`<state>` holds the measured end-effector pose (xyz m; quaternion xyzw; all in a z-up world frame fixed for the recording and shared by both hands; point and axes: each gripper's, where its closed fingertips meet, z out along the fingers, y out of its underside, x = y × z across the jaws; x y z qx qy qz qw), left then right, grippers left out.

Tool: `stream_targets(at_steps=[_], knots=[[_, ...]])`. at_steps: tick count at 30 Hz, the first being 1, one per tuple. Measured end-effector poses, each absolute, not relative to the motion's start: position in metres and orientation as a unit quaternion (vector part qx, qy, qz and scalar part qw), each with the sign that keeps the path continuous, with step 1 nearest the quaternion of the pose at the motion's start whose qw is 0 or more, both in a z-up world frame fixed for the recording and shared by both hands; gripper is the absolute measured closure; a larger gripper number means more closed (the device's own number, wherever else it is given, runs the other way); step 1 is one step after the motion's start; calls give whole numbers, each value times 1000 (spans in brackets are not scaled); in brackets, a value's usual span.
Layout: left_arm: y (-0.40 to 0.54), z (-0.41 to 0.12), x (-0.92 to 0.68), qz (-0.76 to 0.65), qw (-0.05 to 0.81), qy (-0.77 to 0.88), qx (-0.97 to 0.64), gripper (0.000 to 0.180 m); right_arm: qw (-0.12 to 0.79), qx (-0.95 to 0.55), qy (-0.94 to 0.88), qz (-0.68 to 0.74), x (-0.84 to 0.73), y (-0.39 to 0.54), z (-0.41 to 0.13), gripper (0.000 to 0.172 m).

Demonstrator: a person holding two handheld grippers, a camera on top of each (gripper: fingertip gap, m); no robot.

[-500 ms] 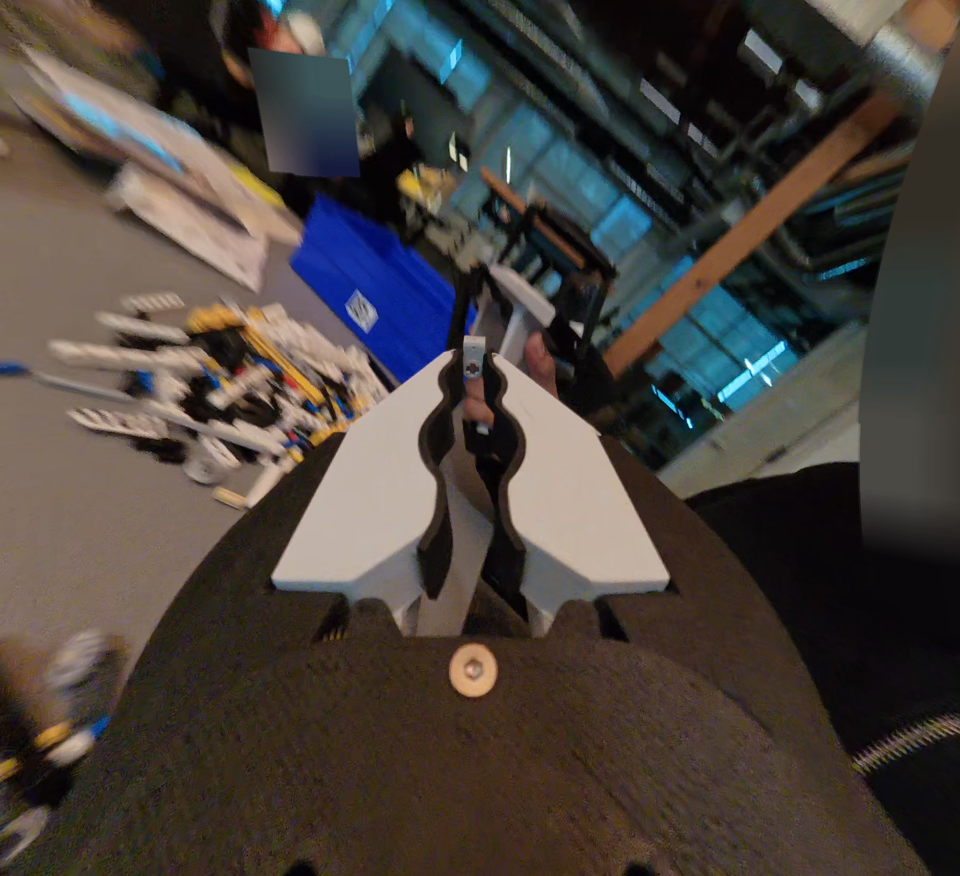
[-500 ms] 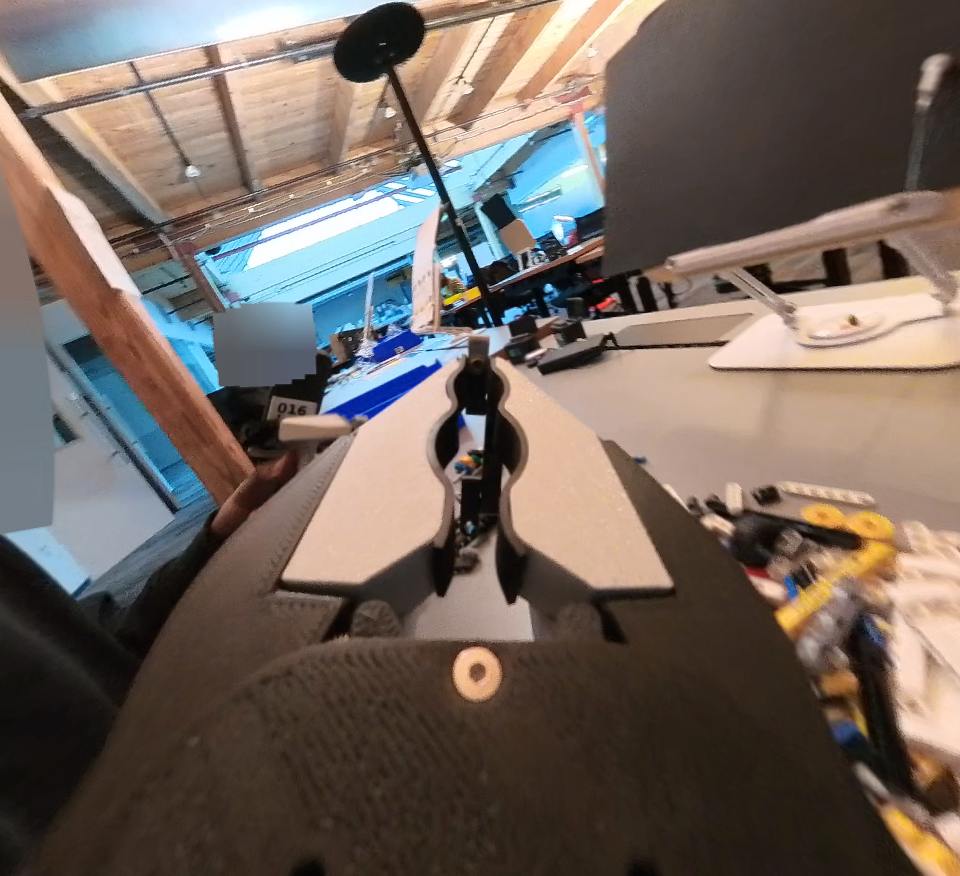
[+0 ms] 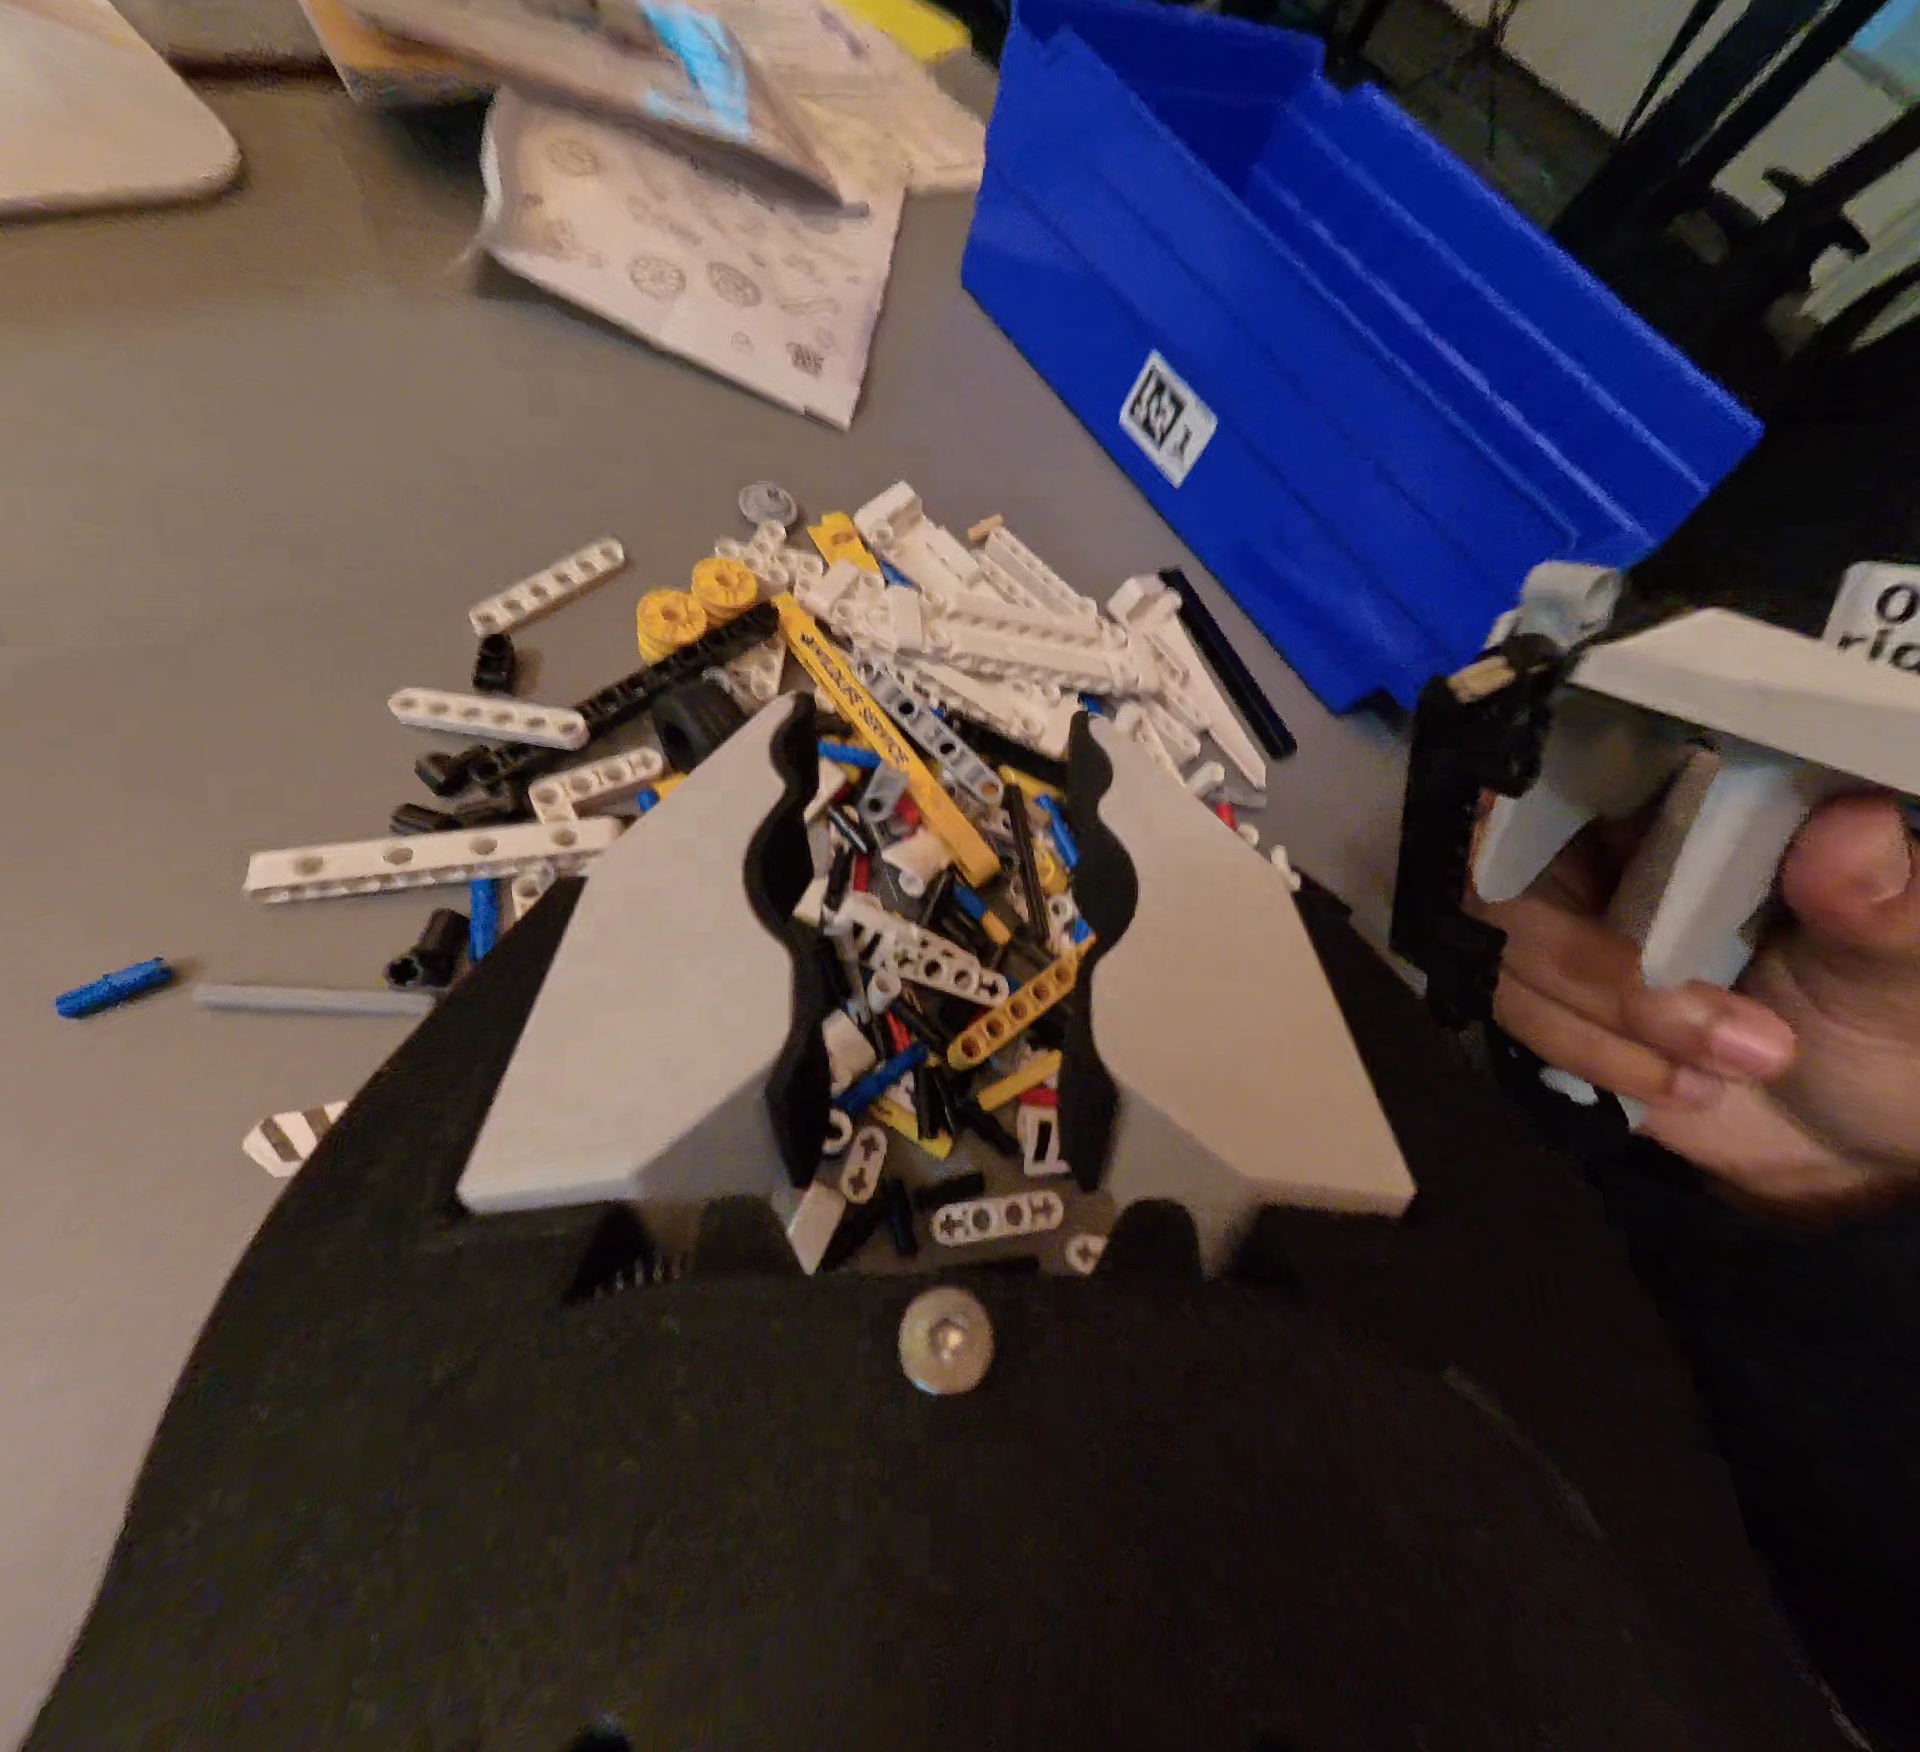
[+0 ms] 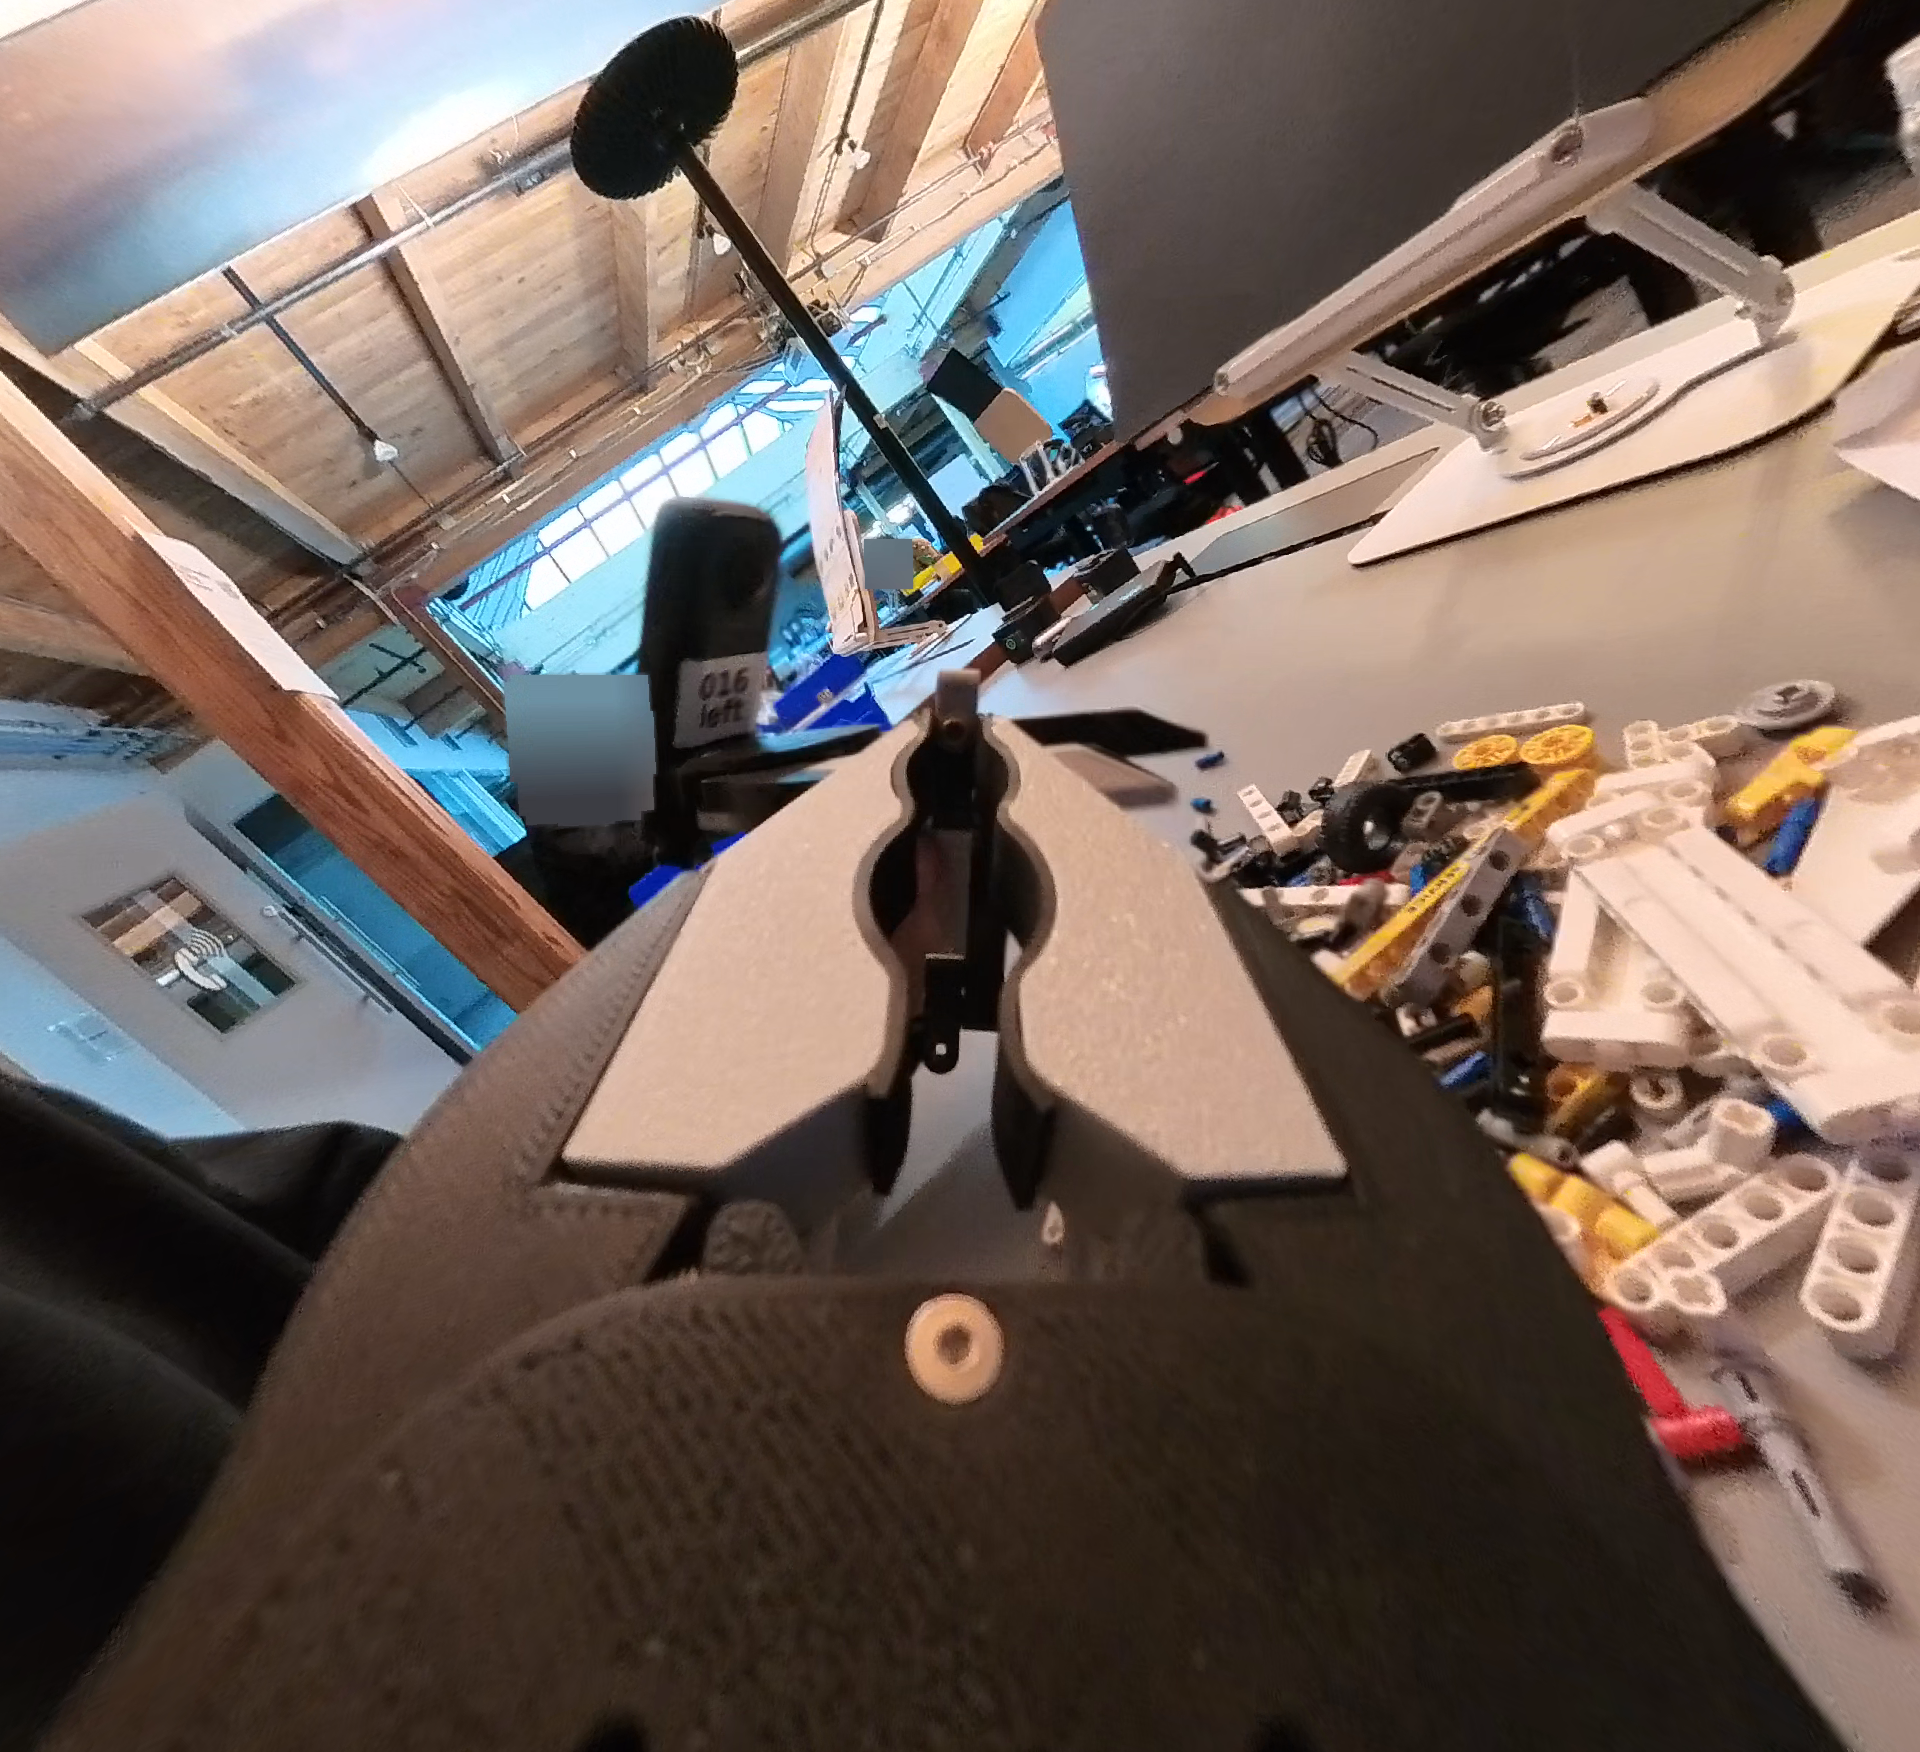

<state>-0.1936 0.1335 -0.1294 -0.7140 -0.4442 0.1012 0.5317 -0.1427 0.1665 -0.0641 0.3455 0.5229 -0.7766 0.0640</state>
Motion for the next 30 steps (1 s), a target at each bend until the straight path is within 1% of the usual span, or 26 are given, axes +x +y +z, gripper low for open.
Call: stream_targets(at_steps=[2,4,8,11,12,14,15,17,20,24,28,30], knots=[[136,-106,-183,125,580,-409,-693,134,70,351,511,-782,-142,171,-64,169],[149,-85,-156,107,631,-353,-683,134,84,345,500,-790,-137,171,-60,169],[172,-68,-105,-57,685,-305,-660,137,153,308,486,-804,-119,157,-47,168],[162,-47,-95,-121,736,-304,-593,155,200,279,481,-806,-103,142,-37,167],[157,-43,-93,-133,746,-306,-576,167,213,274,474,-809,-100,140,-33,167],[145,-34,-89,-158,767,-307,-541,168,220,264,472,-812,-94,134,-27,167],[140,-32,-88,-161,773,-309,-530,168,216,263,470,-815,-93,133,-25,165],[131,-28,-85,-148,782,-311,-519,167,201,268,460,-822,-96,135,-21,153],[122,-19,-79,-136,792,-305,-511,167,195,261,452,-830,-95,136,-14,151],[121,-14,-72,-129,789,-296,-522,167,210,237,456,-832,-86,126,-6,149],[123,-11,-66,-125,786,-292,-530,167,221,211,475,-825,-75,114,-3,149],[124,-10,-64,-120,786,-291,-533,168,218,200,482,-825,-72,111,-3,163]])
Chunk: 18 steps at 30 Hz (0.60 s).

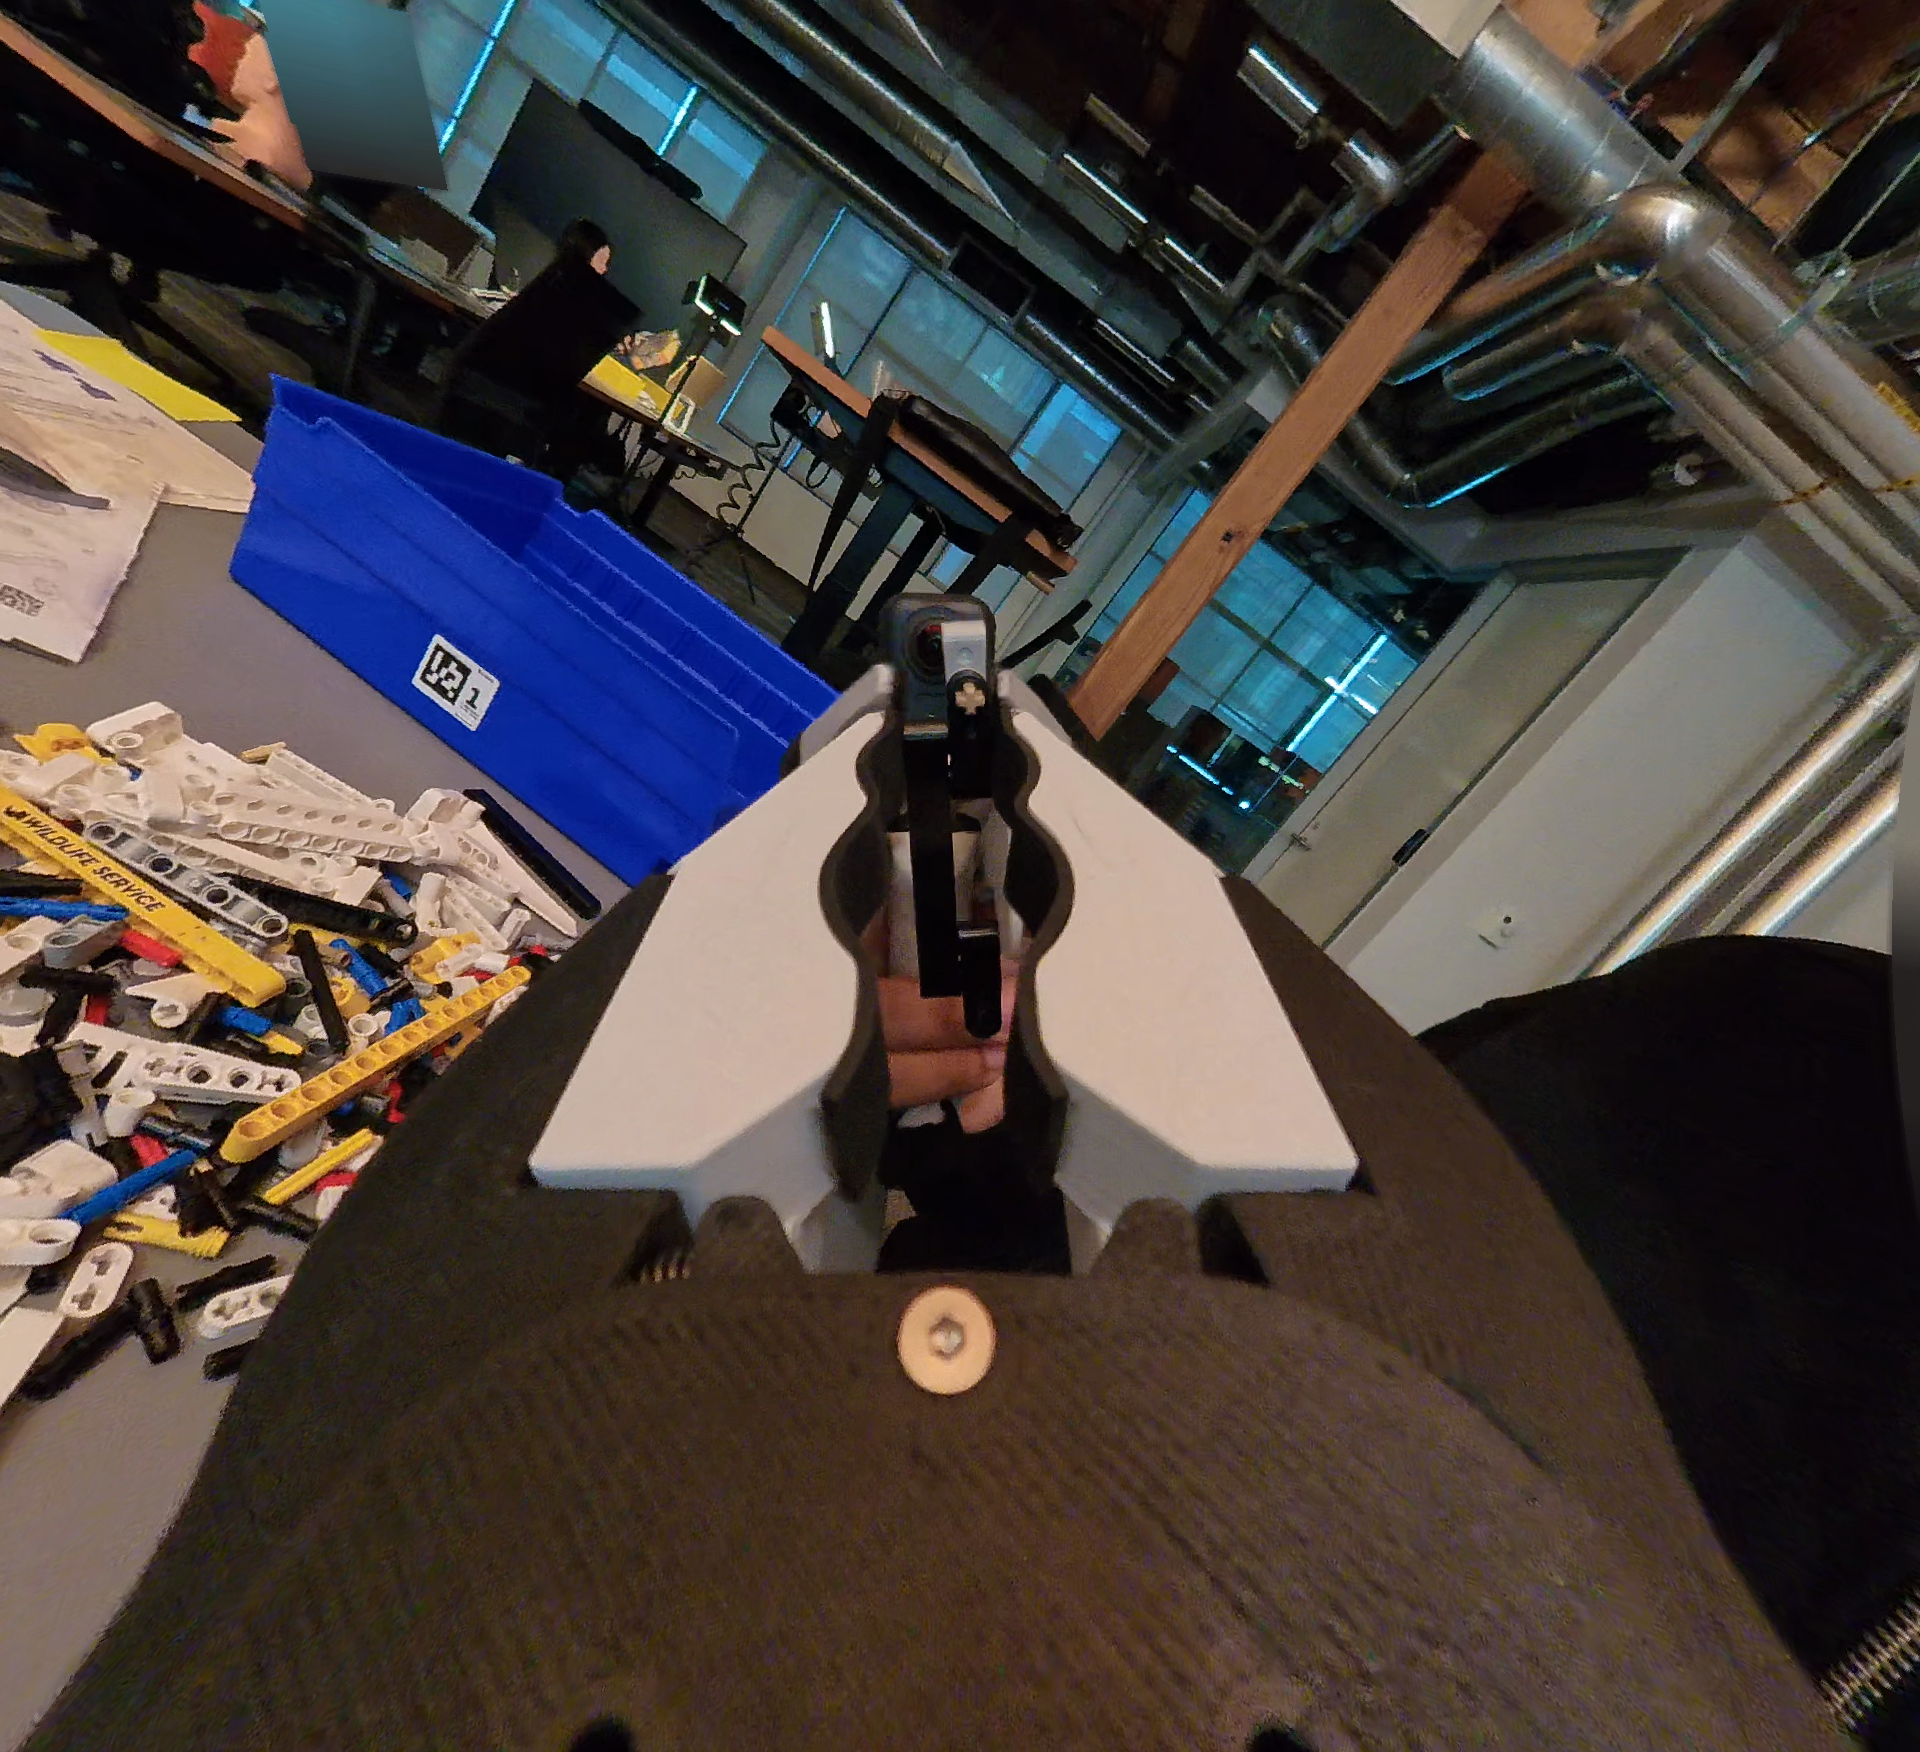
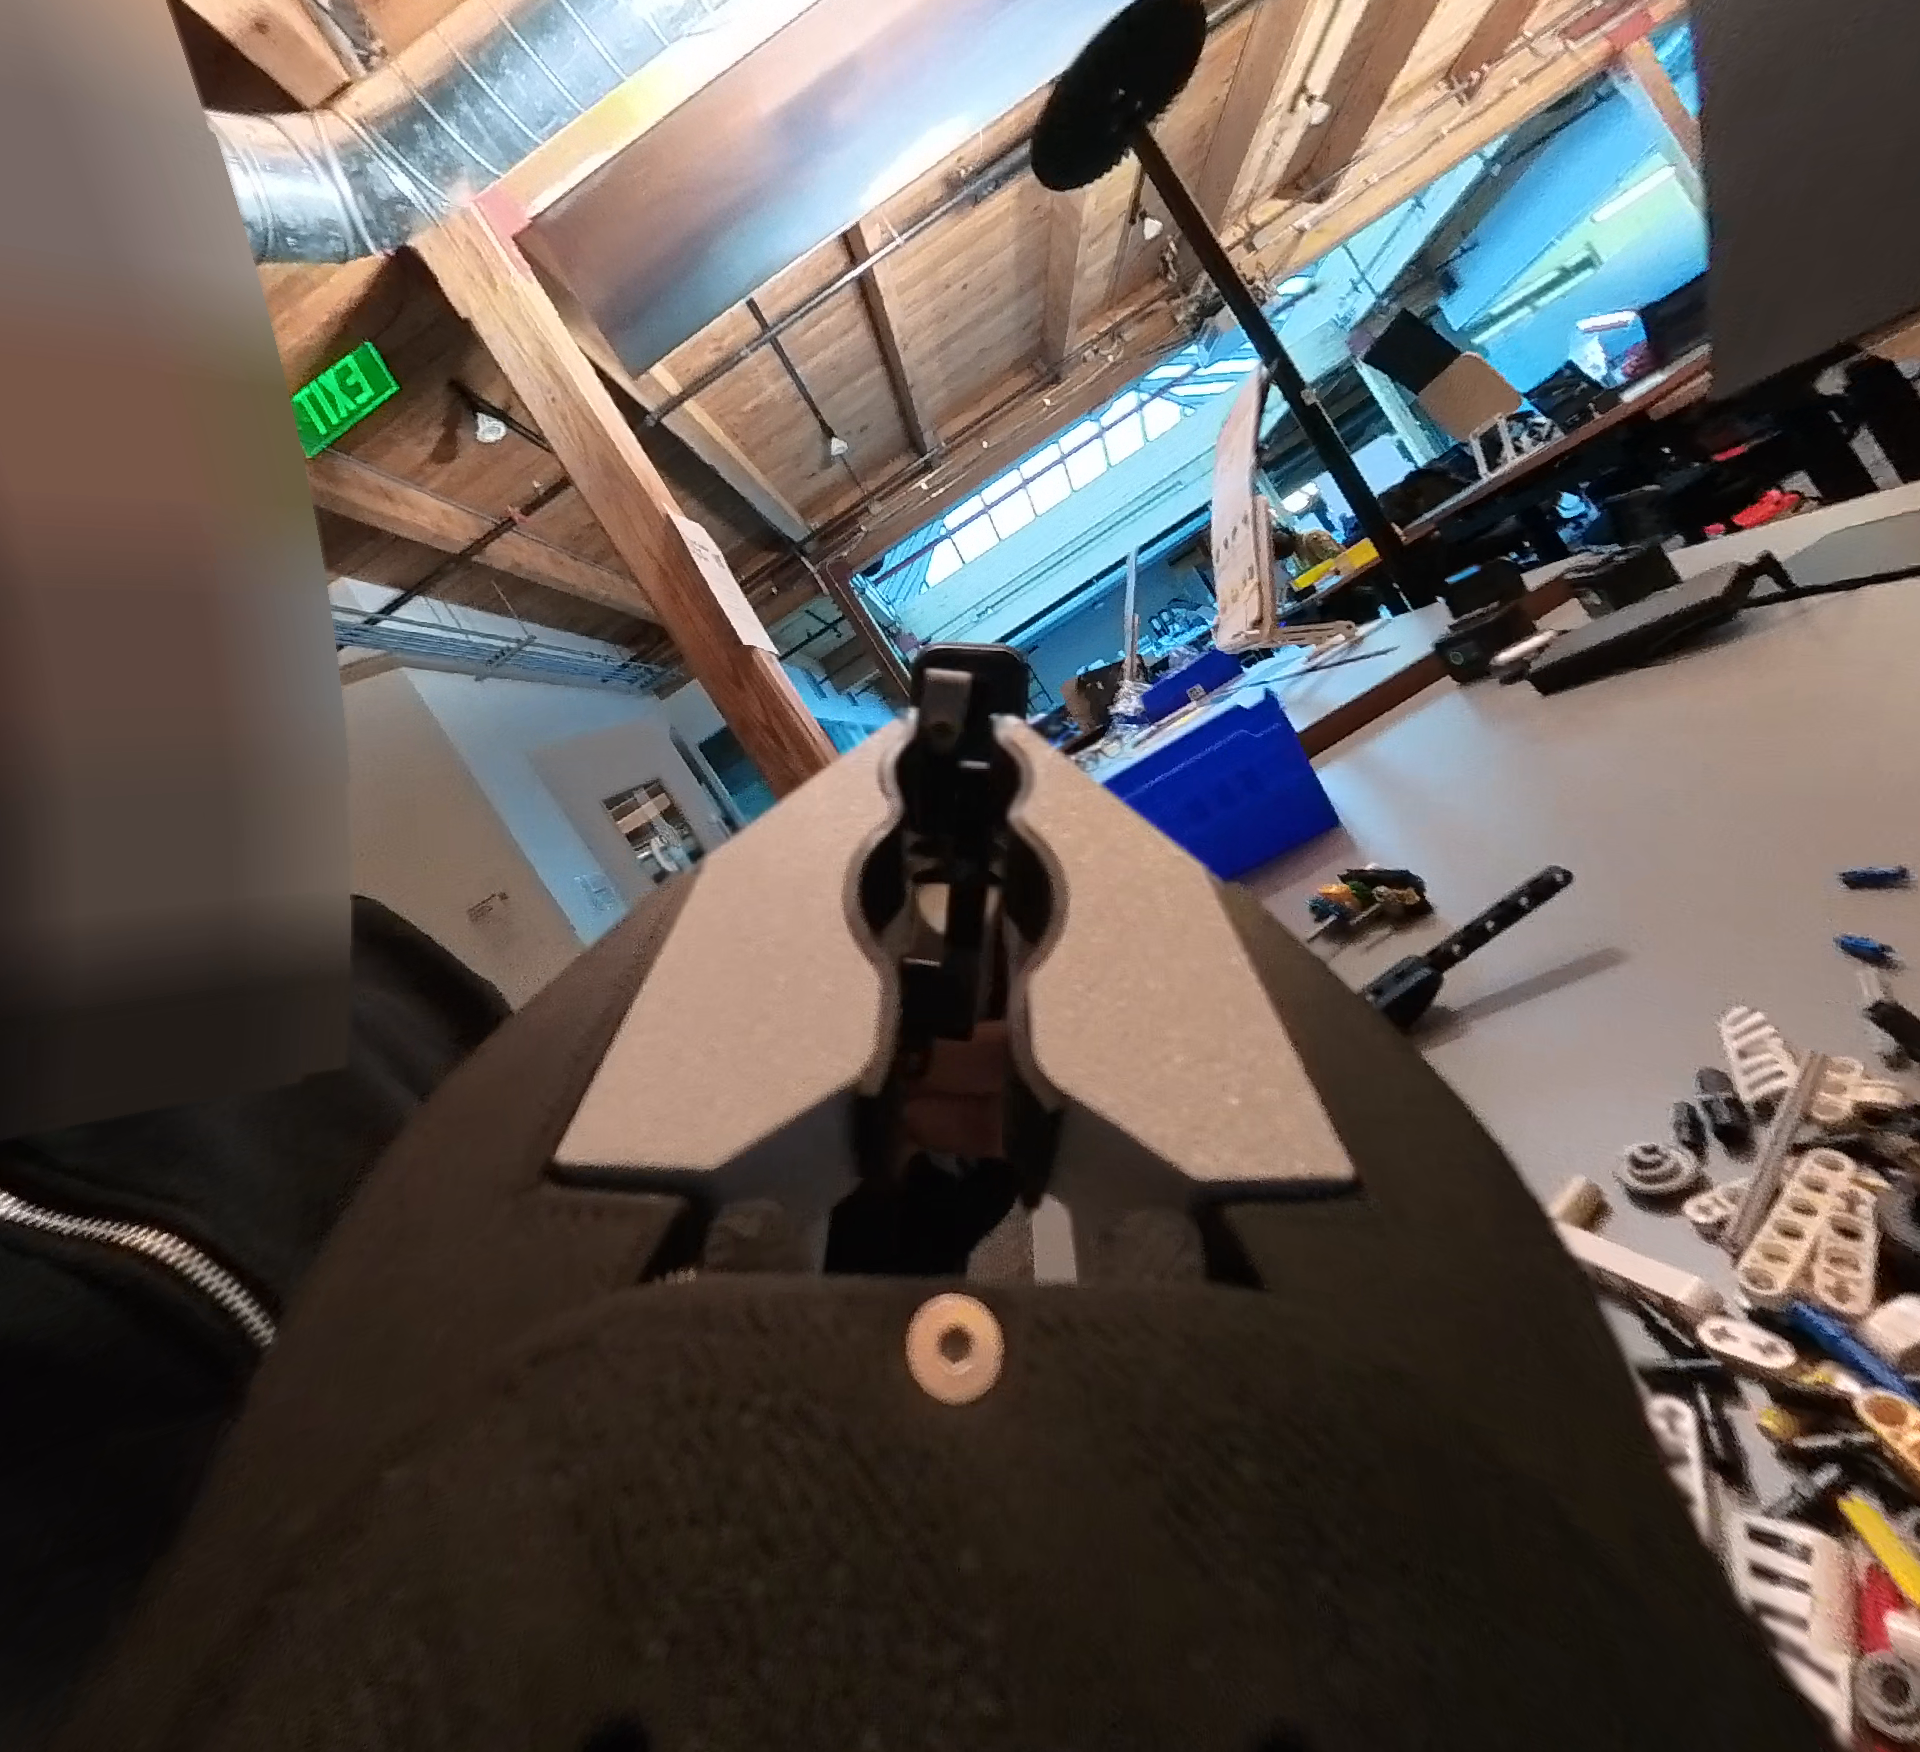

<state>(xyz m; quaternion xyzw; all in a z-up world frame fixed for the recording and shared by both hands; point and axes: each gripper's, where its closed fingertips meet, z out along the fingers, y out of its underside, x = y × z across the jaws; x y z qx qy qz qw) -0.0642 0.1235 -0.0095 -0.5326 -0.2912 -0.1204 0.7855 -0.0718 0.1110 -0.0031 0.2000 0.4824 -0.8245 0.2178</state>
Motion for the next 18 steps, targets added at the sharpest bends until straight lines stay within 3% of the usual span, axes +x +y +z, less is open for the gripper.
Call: stream_targets(at_steps=[7,18], knots=[[113,2,-69,-21,814,-302,-495,167,213,204,468,-833,-71,108,8,169],[96,16,-68,-37,820,-328,-468,168,134,225,489,-832,-65,96,14,169]])
